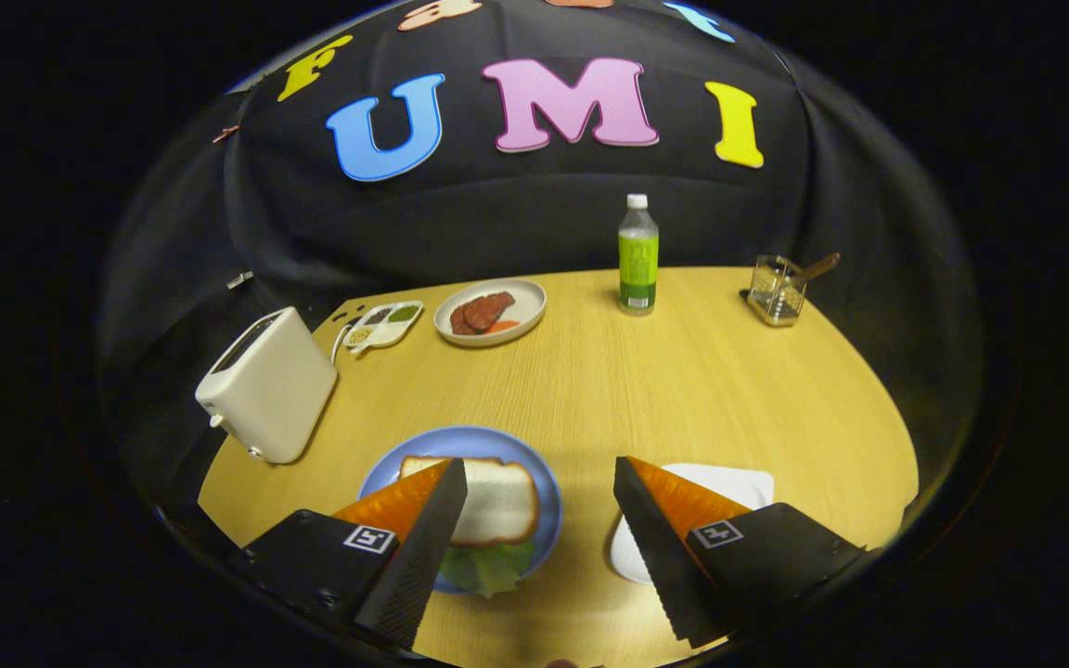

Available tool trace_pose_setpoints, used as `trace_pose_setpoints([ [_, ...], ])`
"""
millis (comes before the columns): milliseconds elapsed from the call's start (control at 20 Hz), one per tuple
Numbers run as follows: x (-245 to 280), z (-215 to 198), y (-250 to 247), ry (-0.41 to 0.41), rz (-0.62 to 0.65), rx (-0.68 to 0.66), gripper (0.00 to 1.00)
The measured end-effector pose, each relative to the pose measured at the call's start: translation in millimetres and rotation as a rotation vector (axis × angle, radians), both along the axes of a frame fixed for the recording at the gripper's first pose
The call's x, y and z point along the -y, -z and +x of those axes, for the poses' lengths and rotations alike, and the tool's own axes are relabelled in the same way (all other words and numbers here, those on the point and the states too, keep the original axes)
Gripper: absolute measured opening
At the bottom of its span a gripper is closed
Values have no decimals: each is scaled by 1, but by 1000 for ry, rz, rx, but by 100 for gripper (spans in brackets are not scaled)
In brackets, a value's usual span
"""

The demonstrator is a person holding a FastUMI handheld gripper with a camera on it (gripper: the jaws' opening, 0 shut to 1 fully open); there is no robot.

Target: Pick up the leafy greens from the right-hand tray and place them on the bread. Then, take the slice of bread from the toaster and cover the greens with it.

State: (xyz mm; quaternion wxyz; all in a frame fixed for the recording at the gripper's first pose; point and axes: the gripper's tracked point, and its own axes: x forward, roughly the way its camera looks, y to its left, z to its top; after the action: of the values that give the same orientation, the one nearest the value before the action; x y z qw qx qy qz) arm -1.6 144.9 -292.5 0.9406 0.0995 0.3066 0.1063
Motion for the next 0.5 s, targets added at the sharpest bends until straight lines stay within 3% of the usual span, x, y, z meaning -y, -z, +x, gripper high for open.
trace_pose_setpoints([
  [200,36,15,-83,-17,-82,189,99],
  [500,67,10,-174,-94,-170,364,98],
])
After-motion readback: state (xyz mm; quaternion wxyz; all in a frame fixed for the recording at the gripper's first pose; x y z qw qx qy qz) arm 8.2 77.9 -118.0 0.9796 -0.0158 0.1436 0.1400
